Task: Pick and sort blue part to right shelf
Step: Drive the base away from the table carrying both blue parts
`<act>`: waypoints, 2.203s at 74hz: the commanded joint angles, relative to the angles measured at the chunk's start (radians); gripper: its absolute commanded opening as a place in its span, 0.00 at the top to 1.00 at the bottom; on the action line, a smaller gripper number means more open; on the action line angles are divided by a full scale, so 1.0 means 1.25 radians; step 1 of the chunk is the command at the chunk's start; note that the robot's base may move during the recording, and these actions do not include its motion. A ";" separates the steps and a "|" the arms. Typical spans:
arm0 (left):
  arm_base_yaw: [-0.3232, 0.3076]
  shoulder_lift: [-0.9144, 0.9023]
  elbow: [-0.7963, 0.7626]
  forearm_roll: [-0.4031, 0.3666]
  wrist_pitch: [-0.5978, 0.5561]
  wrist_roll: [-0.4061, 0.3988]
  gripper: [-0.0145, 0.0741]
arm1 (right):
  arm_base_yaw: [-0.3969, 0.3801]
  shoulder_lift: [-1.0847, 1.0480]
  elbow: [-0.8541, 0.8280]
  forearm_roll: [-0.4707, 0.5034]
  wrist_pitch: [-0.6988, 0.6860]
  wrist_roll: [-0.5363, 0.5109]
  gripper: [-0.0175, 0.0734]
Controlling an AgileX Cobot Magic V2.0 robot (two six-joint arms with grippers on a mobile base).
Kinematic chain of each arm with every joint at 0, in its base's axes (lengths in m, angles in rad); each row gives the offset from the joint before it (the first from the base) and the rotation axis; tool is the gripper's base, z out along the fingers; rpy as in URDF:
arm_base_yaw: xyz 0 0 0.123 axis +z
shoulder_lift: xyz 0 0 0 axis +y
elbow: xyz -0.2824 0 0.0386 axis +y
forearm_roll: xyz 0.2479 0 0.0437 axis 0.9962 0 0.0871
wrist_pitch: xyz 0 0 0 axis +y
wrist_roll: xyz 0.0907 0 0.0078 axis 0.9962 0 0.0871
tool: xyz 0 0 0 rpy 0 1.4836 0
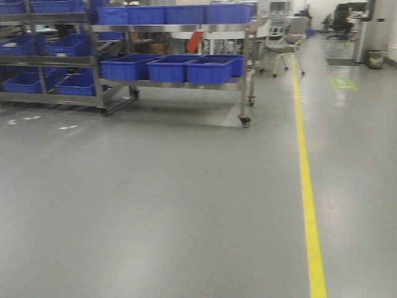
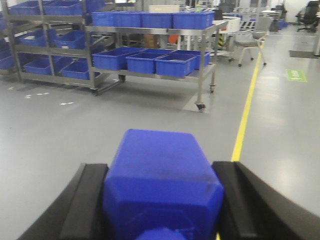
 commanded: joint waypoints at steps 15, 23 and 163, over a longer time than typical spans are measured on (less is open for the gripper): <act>-0.002 -0.014 -0.023 -0.002 -0.070 0.000 0.48 | -0.001 -0.007 -0.021 -0.016 -0.078 -0.005 0.50; -0.002 -0.014 -0.023 -0.002 -0.070 0.000 0.48 | -0.001 -0.007 -0.021 -0.016 -0.078 -0.005 0.50; -0.002 -0.014 -0.023 -0.002 -0.070 0.000 0.48 | -0.001 -0.007 -0.021 -0.016 -0.078 -0.005 0.50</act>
